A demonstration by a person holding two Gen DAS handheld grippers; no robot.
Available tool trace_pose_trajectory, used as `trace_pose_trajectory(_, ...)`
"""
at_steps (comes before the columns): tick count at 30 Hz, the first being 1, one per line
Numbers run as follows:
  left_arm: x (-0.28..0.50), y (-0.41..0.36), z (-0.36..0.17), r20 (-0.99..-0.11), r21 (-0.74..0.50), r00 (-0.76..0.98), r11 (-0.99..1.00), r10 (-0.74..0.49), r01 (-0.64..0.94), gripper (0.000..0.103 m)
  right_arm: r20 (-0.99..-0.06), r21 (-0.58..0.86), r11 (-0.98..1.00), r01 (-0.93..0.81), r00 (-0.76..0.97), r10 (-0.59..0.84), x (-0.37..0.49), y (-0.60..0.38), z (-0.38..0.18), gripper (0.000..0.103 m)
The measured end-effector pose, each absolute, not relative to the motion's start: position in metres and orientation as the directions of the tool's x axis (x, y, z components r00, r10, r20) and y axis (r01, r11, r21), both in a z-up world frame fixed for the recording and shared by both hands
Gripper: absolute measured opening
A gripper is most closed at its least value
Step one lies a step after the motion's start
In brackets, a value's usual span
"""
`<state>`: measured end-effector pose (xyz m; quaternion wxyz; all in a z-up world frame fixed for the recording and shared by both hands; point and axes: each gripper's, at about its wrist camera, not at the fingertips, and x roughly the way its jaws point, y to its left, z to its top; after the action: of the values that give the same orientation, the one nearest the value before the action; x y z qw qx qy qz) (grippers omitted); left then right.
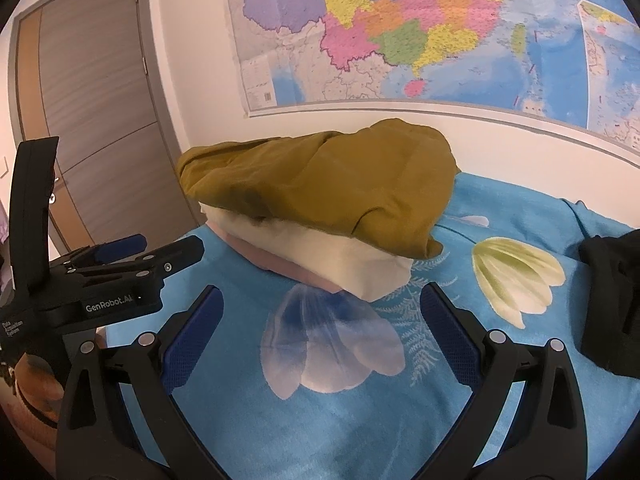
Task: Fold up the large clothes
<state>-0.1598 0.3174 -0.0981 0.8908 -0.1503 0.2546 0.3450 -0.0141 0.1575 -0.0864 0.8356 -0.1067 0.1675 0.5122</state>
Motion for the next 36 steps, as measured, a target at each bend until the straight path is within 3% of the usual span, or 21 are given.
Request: trace_pose_trajectory(36, -0.16, 0.295, -0.108, -0.576, -0.074, 0.612, 0.711, 0.542, -0.699, 0.096, -0.403, -0.012, 0.45, -0.893, 0.416, 0.815, -0.018, 0.142, -0.094, 0.097)
